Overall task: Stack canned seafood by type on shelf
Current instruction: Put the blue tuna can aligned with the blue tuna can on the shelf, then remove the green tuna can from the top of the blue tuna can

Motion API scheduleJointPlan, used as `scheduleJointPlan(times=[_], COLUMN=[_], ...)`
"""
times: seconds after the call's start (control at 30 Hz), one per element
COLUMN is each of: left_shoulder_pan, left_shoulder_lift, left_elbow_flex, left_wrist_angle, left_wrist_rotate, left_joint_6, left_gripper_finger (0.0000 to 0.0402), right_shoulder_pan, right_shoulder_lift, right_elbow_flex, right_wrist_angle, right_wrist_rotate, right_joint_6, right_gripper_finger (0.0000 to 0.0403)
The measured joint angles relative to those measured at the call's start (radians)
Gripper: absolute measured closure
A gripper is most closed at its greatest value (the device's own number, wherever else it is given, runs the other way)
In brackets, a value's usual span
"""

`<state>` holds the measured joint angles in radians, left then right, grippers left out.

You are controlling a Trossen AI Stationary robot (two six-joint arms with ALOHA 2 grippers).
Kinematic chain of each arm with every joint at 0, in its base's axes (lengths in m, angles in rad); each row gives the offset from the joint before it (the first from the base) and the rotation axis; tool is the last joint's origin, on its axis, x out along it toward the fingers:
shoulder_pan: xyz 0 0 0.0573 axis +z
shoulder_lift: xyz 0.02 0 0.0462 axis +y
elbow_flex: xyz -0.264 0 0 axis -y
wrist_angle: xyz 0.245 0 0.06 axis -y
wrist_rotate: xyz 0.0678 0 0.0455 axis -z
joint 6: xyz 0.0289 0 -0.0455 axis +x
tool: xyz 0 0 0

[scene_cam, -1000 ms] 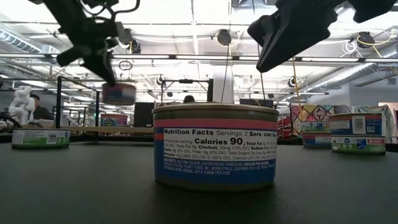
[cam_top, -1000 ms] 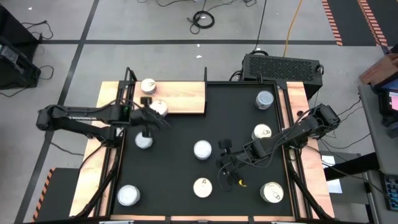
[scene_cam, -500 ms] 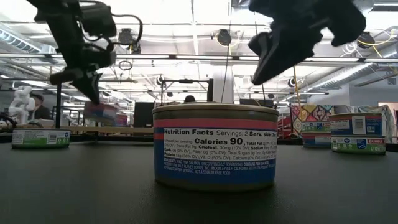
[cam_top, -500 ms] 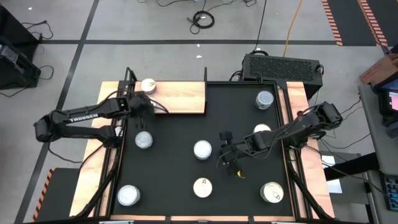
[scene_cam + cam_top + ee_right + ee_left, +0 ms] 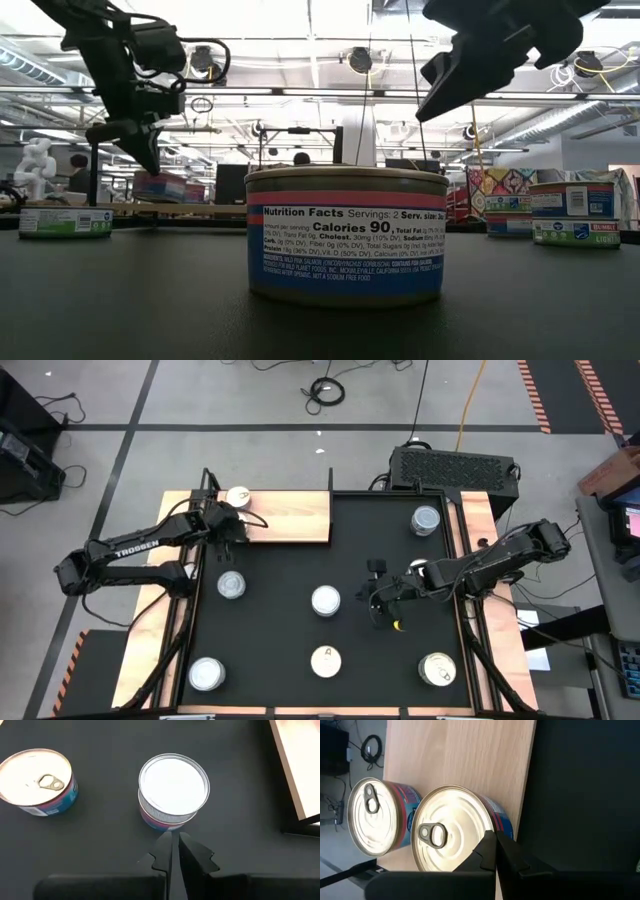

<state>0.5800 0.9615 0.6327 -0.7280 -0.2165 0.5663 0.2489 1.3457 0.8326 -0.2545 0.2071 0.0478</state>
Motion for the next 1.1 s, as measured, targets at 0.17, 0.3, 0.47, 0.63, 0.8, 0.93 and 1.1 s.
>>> scheduleJointPlan(times=[0.17, 0.3, 0.47, 0.63, 0.8, 0.93, 1.1], left_shoulder_pan=[0.022, 0.033, 0.036, 0.036, 0.035, 0.032, 0.008], left_shoulder_lift=[0.0, 0.0, 0.0, 0.0, 0.0, 0.0, 0.0], left_elbow_flex=[0.0, 0.0, 0.0, 0.0, 0.0, 0.001, 0.043], left_wrist_angle=[0.005, 0.005, 0.005, 0.007, 0.009, 0.006, -0.025], left_wrist_rotate=[0.007, 0.009, 0.009, -0.006, -0.015, 0.047, 0.056], left_joint_6=[0.0, -0.002, -0.002, -0.003, -0.01, -0.01, -0.039], left_gripper_finger=[0.0401, 0.0401, 0.0385, 0.0357, 0.0342, 0.0341, 0.034], right_shoulder_pan=[0.0, -0.001, -0.001, -0.001, -0.001, -0.001, -0.001], right_shoulder_lift=[0.0, 0.0, 0.0, 0.0, 0.0, 0.0, 0.0], right_elbow_flex=[0.0, 0.0, 0.0, 0.0, 0.0, 0.0, 0.0], right_wrist_angle=[0.004, 0.004, 0.003, 0.003, 0.003, 0.003, -0.001], right_wrist_rotate=[0.0, 0.0, 0.0, 0.0, 0.0, 0.0, 0.0], right_joint_6=[0.0, 0.002, 0.004, 0.012, 0.012, 0.012, 0.012], right_gripper_finger=[0.0376, 0.0376, 0.0376, 0.0376, 0.0376, 0.0376, 0.0376])
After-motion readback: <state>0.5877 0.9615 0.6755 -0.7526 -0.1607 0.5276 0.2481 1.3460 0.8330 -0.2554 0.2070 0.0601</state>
